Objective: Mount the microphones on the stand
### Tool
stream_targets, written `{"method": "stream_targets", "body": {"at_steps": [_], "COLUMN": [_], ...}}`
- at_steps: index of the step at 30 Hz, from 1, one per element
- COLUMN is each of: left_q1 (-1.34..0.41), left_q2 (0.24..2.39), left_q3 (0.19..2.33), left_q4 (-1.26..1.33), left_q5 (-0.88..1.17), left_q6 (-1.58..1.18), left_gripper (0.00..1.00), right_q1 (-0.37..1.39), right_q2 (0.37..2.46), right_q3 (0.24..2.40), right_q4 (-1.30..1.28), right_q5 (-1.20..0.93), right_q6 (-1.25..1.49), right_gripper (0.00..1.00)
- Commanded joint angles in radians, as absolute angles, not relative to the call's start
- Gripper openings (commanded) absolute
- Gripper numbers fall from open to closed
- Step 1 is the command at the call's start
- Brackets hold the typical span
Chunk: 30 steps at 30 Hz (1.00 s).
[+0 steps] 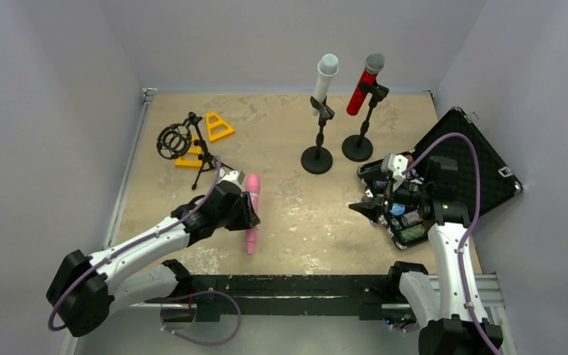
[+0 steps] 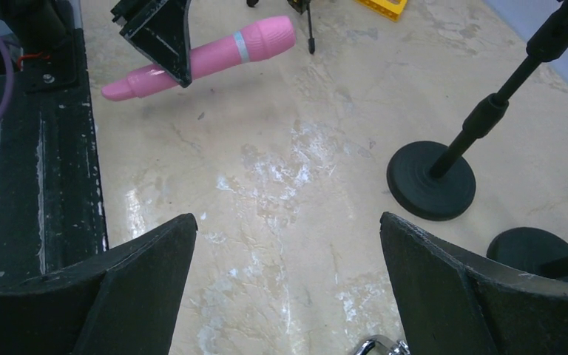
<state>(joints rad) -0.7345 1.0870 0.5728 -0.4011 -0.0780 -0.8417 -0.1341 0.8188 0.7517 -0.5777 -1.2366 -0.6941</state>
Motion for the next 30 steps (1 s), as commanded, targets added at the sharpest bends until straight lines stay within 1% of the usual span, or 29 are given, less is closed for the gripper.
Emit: {"method": "stream_targets", "body": {"at_steps": [1,8,14,20,25,30], "left_q1": [-0.739,-0.743,-0.768,-0.807,-0.848,-0.89], "left_q2": [0.936,0.796,0.793,0.823,0.871,0.934], "left_q3": [0.559,0.515,0.509,0.502,0.502,0.52], "left_q4": [-0.214,0.054,0.216,0.344,0.445,0.535], "left_q5": [0.067,0.194,0.223,0.206,0.173,0.133], "left_q6": [-0.733,-0.718,-0.748,-0.787,-0.819,-0.834], "left_gripper": [0.0,0.0,0.0,0.0,0.0,0.0], "right_q1": [-0.138,-0.097,0.052,0.126,0.165,0.186], "right_q2": [0.835,0.866,0.87,0.876,0.878,0.896], "right_q3": [0.773,0.776,0.752,0.731,0.701,0.639], "right_q4": [-0.618,-0.677,-0.639,-0.608,-0.482,-0.189], "right_q5": [-1.33,-1.388,-1.369,-1.412,-1.432,-1.436], "right_q6": [-0.725,-0.754,-0.735,-0.708,-0.546,-0.241], "right_gripper": [0.97,0.97,0.97,0.97,0.96,0.95]}}
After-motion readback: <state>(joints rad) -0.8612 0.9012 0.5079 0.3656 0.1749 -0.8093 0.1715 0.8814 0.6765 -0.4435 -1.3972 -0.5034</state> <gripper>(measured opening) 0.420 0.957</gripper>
